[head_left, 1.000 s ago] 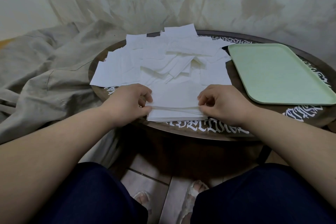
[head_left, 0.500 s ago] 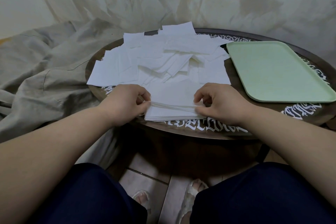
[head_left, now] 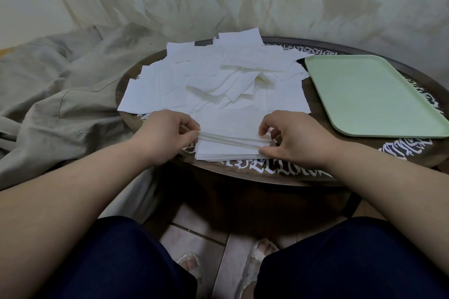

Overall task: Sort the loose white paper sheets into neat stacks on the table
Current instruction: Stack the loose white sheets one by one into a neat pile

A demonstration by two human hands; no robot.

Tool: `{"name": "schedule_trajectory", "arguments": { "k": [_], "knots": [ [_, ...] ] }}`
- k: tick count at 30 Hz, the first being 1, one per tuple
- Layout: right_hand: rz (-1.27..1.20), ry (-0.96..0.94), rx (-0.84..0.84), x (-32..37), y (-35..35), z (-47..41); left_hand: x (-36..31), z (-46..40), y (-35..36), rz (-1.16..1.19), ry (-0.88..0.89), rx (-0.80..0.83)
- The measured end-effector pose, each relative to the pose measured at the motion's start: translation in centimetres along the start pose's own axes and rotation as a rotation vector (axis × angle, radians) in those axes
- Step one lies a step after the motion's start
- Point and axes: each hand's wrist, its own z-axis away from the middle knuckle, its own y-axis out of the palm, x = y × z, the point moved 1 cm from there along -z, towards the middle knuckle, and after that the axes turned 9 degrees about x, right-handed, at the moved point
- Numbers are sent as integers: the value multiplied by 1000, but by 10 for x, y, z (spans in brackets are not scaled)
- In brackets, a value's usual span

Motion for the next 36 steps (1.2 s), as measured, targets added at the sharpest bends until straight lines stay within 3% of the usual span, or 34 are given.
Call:
{"name": "schedule_trajectory", "arguments": {
  "k": [6, 17, 28, 31, 36],
  "knots": [
    [70, -83, -32, -2, 4, -3, 0, 0, -1, -17, -6, 0],
    [39, -32, -56, -3, 5, -3, -9, 1, -2, -148, 78, -21],
    [71, -43, -108, -3, 3, -3, -12, 1, -2, -41, 66, -111],
    [6, -46, -165, -8, 1, -1, -11, 4, -2, -10, 85, -87],
    [-48, -64, -85, -11, 4, 0, -12, 7, -3, -101, 129, 27]
  ]
}}
